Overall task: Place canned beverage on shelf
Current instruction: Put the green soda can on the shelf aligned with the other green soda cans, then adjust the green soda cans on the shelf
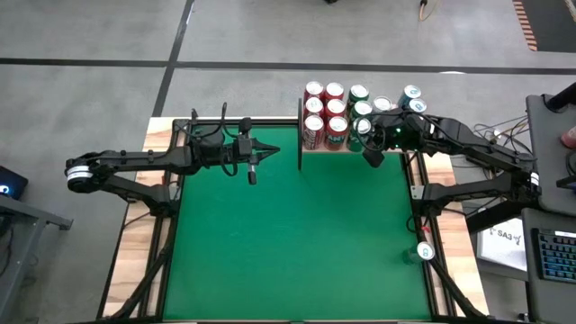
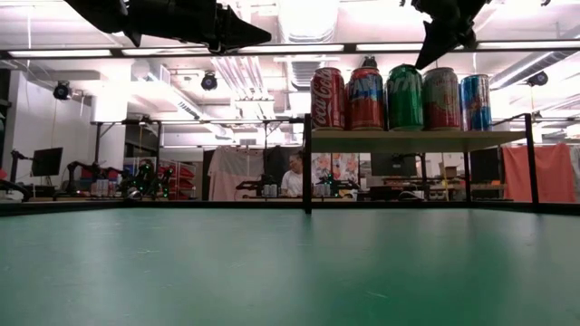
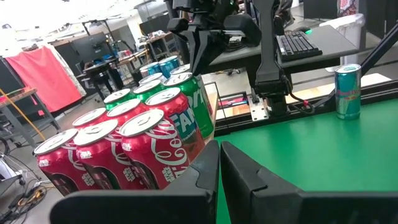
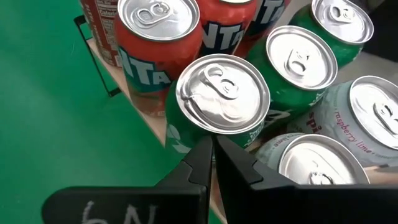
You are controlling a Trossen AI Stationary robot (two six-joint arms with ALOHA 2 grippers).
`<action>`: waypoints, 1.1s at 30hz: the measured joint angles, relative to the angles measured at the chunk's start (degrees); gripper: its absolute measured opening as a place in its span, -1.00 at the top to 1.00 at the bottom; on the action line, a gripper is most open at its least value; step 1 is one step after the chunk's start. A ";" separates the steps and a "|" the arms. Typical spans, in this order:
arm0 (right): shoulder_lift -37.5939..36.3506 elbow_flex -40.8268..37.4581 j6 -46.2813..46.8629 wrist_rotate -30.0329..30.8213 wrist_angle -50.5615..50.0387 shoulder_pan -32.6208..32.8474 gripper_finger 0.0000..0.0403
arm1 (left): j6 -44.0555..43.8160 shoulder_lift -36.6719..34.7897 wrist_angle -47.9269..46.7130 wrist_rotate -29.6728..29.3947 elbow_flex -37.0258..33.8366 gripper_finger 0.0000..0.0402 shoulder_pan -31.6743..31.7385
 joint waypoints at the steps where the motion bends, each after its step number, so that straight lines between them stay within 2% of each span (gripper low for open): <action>1: 0.00 0.00 0.00 -0.02 0.12 0.00 0.94 | 0.01 0.00 0.00 -0.01 0.00 1.00 0.02; 8: -0.07 0.29 0.17 -0.07 -0.83 0.00 0.94 | -0.01 0.00 -0.15 -0.01 0.00 1.00 0.01; 16: -0.07 4.43 2.37 -0.04 -0.85 0.00 0.94 | 2.40 0.00 -3.03 -1.10 -0.02 1.00 0.00; 21: 0.48 5.49 2.69 2.79 6.43 -0.02 0.94 | 7.67 -0.68 -3.37 -3.13 -0.02 1.00 0.02; 25: 3.18 6.19 2.67 2.97 11.91 -0.49 0.94 | 11.50 -1.80 -4.02 -3.20 -0.02 1.00 0.02; 33: 12.29 13.32 8.34 5.99 11.47 -3.56 0.94 | 12.16 -4.67 -10.89 -3.18 -0.02 1.00 1.66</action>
